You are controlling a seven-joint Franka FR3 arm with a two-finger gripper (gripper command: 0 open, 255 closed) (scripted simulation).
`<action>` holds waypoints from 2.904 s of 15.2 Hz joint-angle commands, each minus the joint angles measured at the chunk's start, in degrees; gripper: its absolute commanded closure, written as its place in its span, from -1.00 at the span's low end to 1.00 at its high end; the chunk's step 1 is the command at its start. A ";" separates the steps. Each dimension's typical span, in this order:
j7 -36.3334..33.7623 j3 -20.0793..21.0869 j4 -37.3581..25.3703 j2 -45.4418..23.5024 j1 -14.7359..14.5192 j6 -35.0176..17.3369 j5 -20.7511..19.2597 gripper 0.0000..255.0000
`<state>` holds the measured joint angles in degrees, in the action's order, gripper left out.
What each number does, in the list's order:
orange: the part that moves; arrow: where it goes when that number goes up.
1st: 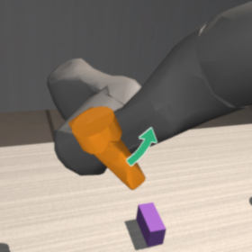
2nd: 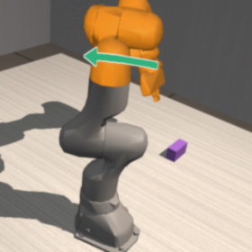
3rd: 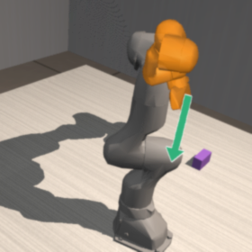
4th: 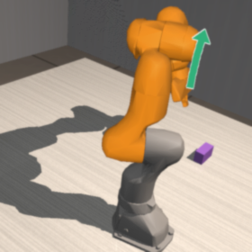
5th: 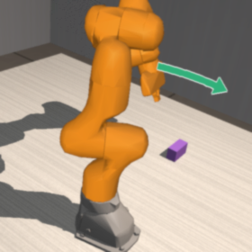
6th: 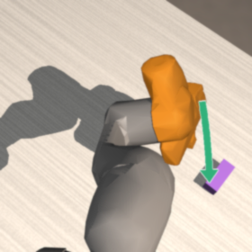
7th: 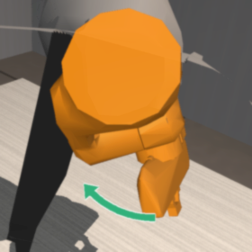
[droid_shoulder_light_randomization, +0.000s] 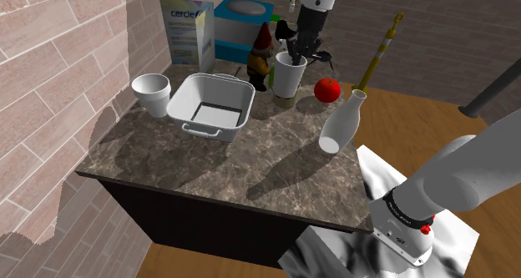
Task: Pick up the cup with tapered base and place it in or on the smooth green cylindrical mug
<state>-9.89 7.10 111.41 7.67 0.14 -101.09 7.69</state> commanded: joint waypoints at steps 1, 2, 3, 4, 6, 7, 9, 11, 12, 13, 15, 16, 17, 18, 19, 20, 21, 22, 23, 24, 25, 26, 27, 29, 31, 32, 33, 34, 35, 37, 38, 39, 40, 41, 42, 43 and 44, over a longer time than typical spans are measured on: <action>1.74 -1.09 -3.43 -2.34 0.92 1.31 -0.55 1.00; 2.69 -1.67 -5.22 -3.64 1.43 1.92 -0.79 1.00; 3.63 -2.22 -7.10 -4.99 1.94 2.56 -1.02 1.00; 4.56 -2.76 -9.06 -6.39 2.44 3.23 -1.22 1.00; 6.38 -3.78 -13.26 -9.35 3.44 4.69 -1.55 1.00; 7.27 -4.25 -15.51 -10.91 3.95 5.48 -1.68 1.00; 9.00 -5.15 -20.35 -14.21 4.97 7.21 -1.88 1.00; 10.66 -5.96 -25.73 -17.81 6.02 9.18 -1.99 1.00; 11.46 -6.33 -28.67 -19.73 6.56 10.28 -2.02 1.00; 12.24 -6.67 -31.80 -21.76 7.10 11.47 -2.02 1.00; 13.11 -7.00 -34.29 -23.83 7.70 11.97 -2.01 1.00; 13.18 -7.00 -33.24 -23.65 7.69 11.11 -2.02 1.00; 13.25 -7.00 -32.24 -23.49 7.68 10.27 -2.01 1.00; 13.32 -7.00 -31.30 -23.37 7.66 9.46 -2.01 1.00; 13.39 -7.00 -30.36 -23.25 7.65 8.64 -2.01 1.00; 13.46 -7.00 -29.45 -23.15 7.64 7.83 -2.00 1.00; 13.53 -7.00 -28.56 -23.07 7.63 7.02 -1.99 1.00; 13.60 -7.00 -27.69 -23.00 7.62 6.23 -1.99 1.00; 13.67 -6.99 -26.85 -22.95 7.61 5.44 -1.98 1.00; 13.74 -6.99 -26.03 -22.92 7.60 4.66 -1.97 1.00; 13.81 -6.99 -25.24 -22.90 7.60 3.89 -1.96 1.00; 13.87 -6.99 -24.46 -22.89 7.59 3.12 -1.95 1.00; 13.94 -6.99 -23.70 -22.90 7.58 2.35 -1.94 1.00; 14.07 -6.98 -22.25 -22.96 7.56 0.85 -1.91 1.00; 14.21 -6.98 -20.87 -23.07 7.55 -0.64 -1.88 1.00; 14.27 -6.97 -20.20 -23.14 7.54 -1.38 -1.87 1.00; 14.34 -6.97 -19.56 -23.23 7.53 -2.11 -1.85 1.00; 14.41 -6.97 -18.91 -23.34 7.52 -2.85 -1.83 1.00; 14.41 -6.97 -18.90 -23.33 7.52 -2.86 -1.83 1.00; 14.41 -6.97 -18.91 -23.34 7.52 -2.85 -1.83 1.00; 14.41 -6.97 -18.91 -23.34 7.52 -2.85 -1.83 1.00; 14.41 -6.97 -18.91 -23.34 7.52 -2.85 -1.83 1.00; 14.41 -6.97 -18.91 -23.34 7.52 -2.85 -1.83 1.00; 14.41 -6.97 -18.91 -23.34 7.52 -2.85 -1.83 1.00; 14.41 -6.97 -18.91 -23.34 7.52 -2.85 -1.83 1.00; 14.40 -6.97 -18.90 -23.33 7.52 -2.86 -1.83 -1.00; 14.40 -6.97 -18.91 -23.34 7.52 -2.86 -1.83 -1.00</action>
<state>4.51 0.14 92.50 -15.67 7.66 -103.94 5.85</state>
